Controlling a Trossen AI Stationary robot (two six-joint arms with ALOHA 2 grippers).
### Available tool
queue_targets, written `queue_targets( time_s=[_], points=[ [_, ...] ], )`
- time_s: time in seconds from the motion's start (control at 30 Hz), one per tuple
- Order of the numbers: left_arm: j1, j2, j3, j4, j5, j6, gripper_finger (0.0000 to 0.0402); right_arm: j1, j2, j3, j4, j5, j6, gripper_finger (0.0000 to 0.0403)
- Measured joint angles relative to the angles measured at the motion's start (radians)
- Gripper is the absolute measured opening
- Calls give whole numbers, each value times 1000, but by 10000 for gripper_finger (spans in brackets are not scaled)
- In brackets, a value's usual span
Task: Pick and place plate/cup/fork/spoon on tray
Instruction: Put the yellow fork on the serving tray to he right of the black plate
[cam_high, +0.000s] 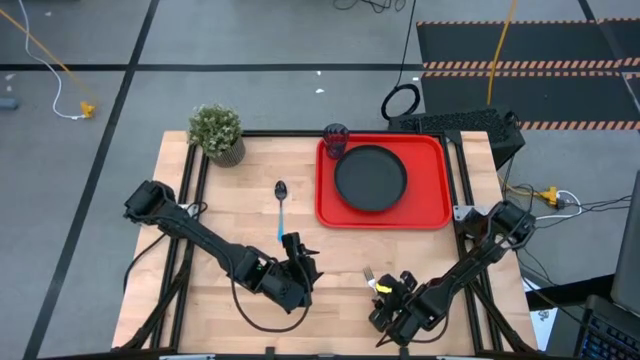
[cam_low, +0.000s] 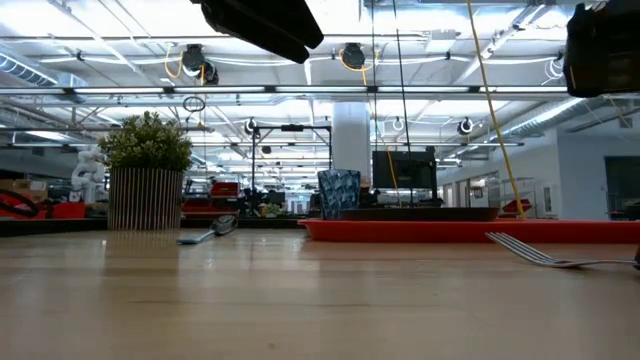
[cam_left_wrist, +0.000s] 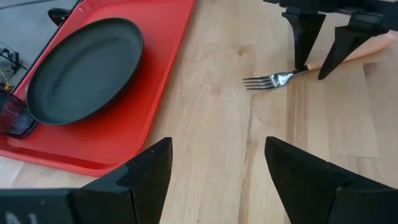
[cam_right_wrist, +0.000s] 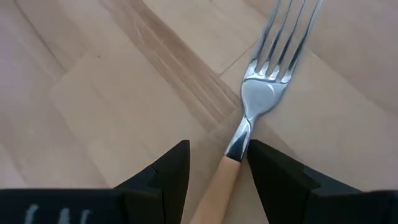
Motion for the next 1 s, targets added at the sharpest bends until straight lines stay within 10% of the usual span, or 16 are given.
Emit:
queue_targets(
  time_s=[0.63, 1.0],
  points=[
    [-4, 0, 0, 0, -2, 21, 257, -7, 21, 15, -101, -13, -80, 17],
    [31, 0, 0, -4, -3, 79, 257, -42, 5, 13, -178, -21, -193, 19]
  ],
)
